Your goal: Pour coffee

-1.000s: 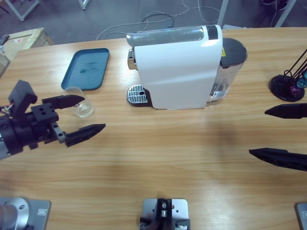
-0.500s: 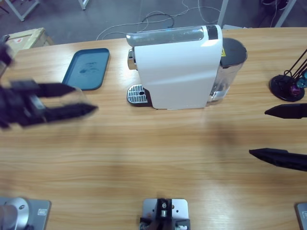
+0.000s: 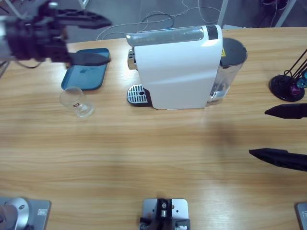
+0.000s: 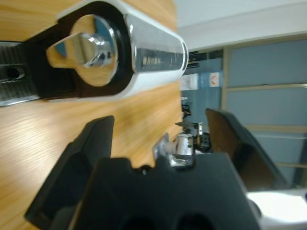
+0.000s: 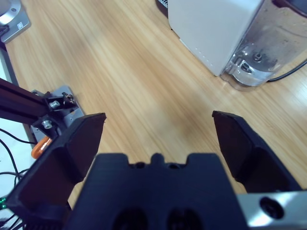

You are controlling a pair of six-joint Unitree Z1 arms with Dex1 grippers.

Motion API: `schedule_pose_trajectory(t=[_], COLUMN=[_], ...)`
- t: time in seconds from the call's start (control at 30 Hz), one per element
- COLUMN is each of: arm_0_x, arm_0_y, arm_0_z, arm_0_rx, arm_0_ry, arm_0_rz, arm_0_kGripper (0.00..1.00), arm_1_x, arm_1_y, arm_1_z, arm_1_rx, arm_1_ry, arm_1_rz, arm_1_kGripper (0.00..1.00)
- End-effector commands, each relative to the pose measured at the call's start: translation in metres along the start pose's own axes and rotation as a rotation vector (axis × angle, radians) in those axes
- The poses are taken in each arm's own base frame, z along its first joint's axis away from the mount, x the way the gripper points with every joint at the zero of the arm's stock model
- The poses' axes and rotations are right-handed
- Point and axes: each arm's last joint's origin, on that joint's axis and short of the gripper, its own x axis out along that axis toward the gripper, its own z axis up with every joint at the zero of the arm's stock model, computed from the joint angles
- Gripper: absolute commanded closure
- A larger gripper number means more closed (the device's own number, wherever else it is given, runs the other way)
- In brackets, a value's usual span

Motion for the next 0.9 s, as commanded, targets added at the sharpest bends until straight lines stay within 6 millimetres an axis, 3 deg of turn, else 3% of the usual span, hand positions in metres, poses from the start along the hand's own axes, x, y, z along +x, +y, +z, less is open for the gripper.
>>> schedule_pose_trajectory(t=[0.03, 0.17, 0.37, 0.7, 0.73, 0.87, 0.9], arm_0_x=[0.033, 0.032, 0.045, 0.060, 0.061, 0.060, 0.059], arm_0_y=[0.034, 0.037, 0.037, 0.022, 0.021, 0.018, 0.017], arm_0_z=[0.030, 0.044, 0.060, 0.060, 0.060, 0.059, 0.058], arm_0_rx=[-0.077, -0.066, -0.057, -0.019, -0.017, -0.003, 0.003], arm_0_ry=[0.045, 0.018, 0.028, 0.068, 0.071, 0.086, 0.085], arm_0_rz=[-0.032, -0.042, -0.055, -0.090, -0.091, -0.107, -0.109], arm_0_kGripper=[0.276, 0.276, 0.276, 0.285, 0.364, 0.936, 0.987], arm_1_x=[-0.002, -0.002, -0.002, -0.002, -0.002, -0.002, -0.002], arm_1_y=[0.002, 0.002, 0.002, 0.002, 0.002, 0.002, 0.002], arm_1_z=[-0.006, -0.006, -0.006, -0.006, -0.006, -0.006, -0.006], arm_1_rx=[-0.014, -0.014, -0.014, -0.014, -0.013, -0.013, -0.014], arm_1_ry=[0.006, 0.005, 0.005, 0.006, 0.006, 0.006, 0.006], arm_1_rz=[-0.009, -0.009, -0.009, -0.012, -0.012, -0.014, -0.013], arm_1_kGripper=[0.000, 0.000, 0.000, 0.000, 0.000, 0.000, 0.000])
